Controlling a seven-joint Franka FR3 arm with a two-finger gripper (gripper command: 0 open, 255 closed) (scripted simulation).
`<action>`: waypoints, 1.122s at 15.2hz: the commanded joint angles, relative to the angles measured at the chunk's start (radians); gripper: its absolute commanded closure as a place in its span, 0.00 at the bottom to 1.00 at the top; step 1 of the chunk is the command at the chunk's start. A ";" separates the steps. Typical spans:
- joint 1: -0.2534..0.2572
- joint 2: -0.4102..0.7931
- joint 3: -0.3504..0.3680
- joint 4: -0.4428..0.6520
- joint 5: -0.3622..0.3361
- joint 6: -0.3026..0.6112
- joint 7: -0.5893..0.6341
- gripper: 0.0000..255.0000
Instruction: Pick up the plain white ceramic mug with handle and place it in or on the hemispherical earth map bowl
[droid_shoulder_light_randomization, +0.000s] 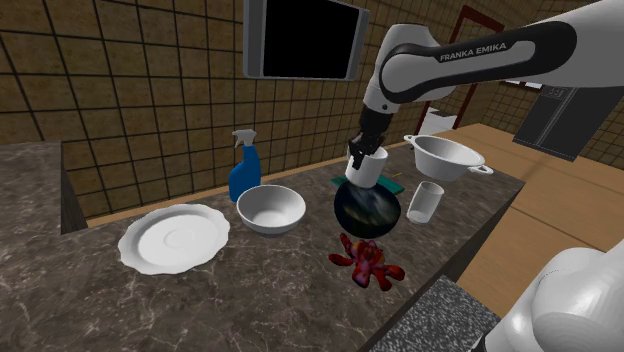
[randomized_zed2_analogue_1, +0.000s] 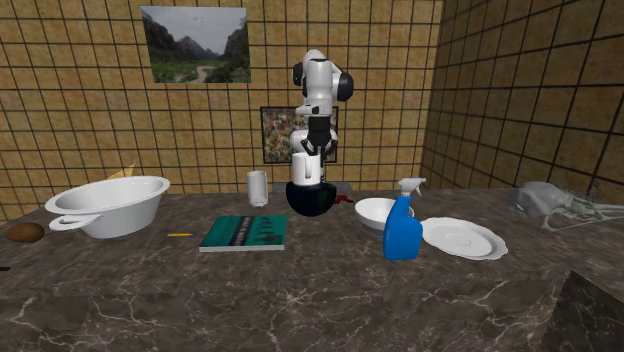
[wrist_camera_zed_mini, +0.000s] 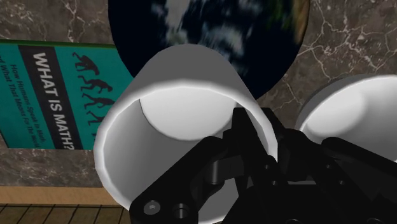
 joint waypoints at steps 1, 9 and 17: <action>0.000 0.000 0.000 0.000 0.000 0.000 0.000 0.00; 0.000 -0.025 0.001 0.078 0.000 -0.102 0.000 0.00; 0.000 -0.029 0.001 0.100 0.000 -0.128 0.000 0.00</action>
